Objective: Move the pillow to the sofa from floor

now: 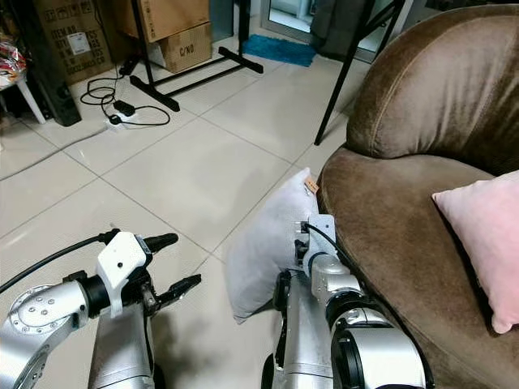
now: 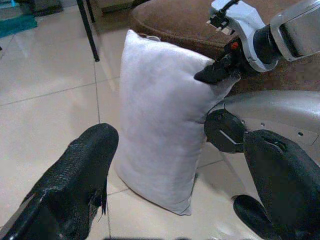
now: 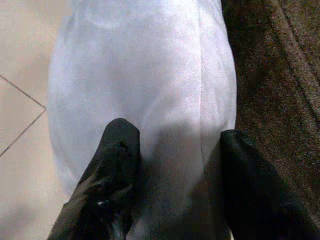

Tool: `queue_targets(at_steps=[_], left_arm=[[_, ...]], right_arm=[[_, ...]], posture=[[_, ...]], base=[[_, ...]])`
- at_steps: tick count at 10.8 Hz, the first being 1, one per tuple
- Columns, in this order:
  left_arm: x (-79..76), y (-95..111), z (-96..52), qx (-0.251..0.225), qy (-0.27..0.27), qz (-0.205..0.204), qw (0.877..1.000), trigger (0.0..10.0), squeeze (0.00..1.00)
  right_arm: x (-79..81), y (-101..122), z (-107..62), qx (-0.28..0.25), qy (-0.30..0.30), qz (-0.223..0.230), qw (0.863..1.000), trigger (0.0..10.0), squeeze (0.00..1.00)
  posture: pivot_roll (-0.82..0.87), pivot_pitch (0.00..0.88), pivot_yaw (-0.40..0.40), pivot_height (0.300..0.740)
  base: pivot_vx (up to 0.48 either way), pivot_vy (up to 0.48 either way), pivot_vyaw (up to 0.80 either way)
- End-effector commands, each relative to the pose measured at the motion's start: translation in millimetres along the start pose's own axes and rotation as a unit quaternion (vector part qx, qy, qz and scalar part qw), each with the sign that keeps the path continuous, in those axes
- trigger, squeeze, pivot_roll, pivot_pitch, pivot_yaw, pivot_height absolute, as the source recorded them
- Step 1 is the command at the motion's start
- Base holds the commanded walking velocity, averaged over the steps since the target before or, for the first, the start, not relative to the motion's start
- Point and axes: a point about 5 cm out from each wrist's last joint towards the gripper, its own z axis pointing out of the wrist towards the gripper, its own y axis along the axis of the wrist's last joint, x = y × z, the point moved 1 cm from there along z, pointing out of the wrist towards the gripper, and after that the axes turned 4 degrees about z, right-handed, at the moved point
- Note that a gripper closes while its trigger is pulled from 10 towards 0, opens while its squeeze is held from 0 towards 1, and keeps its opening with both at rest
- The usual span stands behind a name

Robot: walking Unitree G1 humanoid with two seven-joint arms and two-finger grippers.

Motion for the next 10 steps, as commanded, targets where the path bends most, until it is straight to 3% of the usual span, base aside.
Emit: queue_targets(at_steps=[1,7,10], left_arm=[[-3.0,5.4,0.4,-0.007,-0.01,0.004,1.0,10.0,0.0],[-2.2,4.8,3.0,-0.004,-0.018,0.005,1.0,10.0,0.0],[2.4,1.5,4.7,-0.002,-0.013,-0.005,1.0,10.0,0.0]], right_arm=[[5.3,-1.1,0.3,0.009,0.011,0.003,1.0,0.0,0.0],[17.5,-5.2,0.0,0.018,0.034,-0.007,0.999,0.0,0.0],[31.1,-3.9,-0.5,0.013,0.056,-0.008,0.998,0.0,0.0]], posture=[[0.09,0.031,-0.072,0.431],[0.09,0.0,-0.07,0.431],[0.1,0.0,-0.072,0.431]], base=[[0.0,0.0,0.0],[0.0,0.0,0.0],[0.0,0.0,0.0]])
